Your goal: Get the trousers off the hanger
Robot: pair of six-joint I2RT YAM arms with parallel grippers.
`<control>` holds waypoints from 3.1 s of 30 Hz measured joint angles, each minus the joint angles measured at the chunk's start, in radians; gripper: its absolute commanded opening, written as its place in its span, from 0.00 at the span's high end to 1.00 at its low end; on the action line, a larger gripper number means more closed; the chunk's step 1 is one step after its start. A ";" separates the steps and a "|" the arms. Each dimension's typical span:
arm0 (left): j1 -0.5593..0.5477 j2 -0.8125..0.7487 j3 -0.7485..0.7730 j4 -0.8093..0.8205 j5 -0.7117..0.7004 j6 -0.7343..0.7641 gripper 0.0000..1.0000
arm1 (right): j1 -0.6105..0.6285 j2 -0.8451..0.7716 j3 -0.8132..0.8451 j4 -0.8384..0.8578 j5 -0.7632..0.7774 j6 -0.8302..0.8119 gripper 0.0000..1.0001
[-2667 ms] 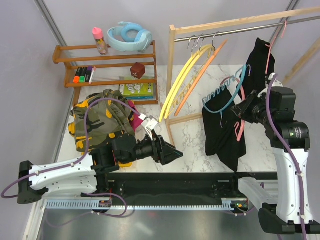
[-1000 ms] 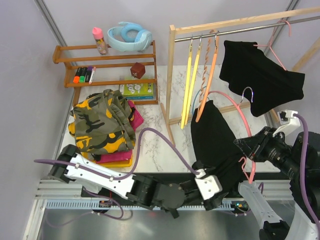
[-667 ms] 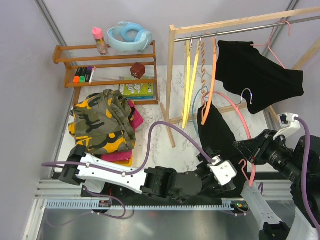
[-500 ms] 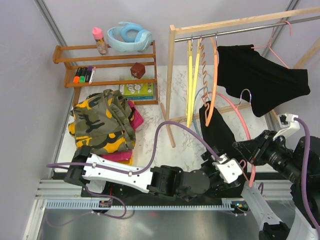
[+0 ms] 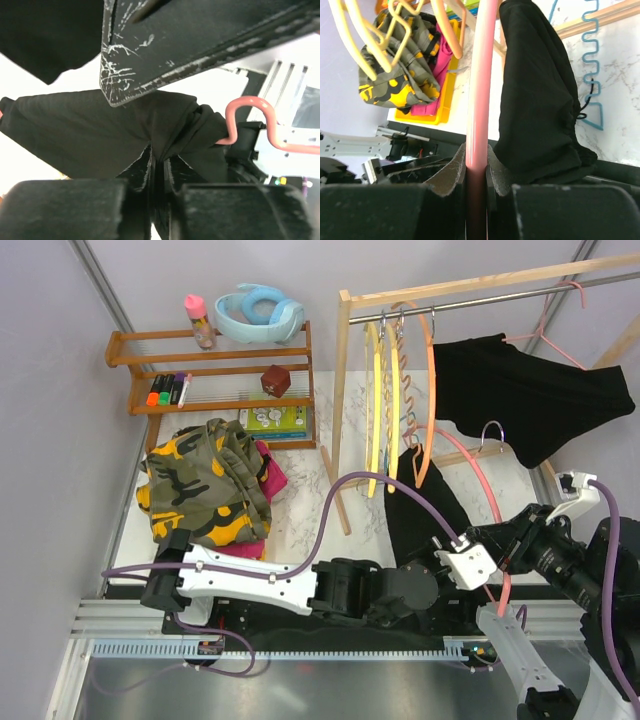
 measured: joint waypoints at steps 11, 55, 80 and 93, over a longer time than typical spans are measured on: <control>0.004 -0.090 0.007 -0.134 0.153 -0.064 0.98 | 0.006 -0.043 -0.117 0.002 0.126 0.008 1.00; -0.010 -1.001 -0.127 -0.450 0.158 -0.314 0.98 | 0.005 -0.014 -0.486 0.251 0.433 -0.033 1.00; 0.604 -0.714 -0.142 -0.556 -0.231 -0.118 0.98 | 0.006 -0.078 -0.504 0.381 0.291 -0.064 1.00; 1.250 -0.552 0.184 -0.751 0.055 -0.229 0.98 | 0.027 -0.064 -0.465 0.384 0.286 -0.072 1.00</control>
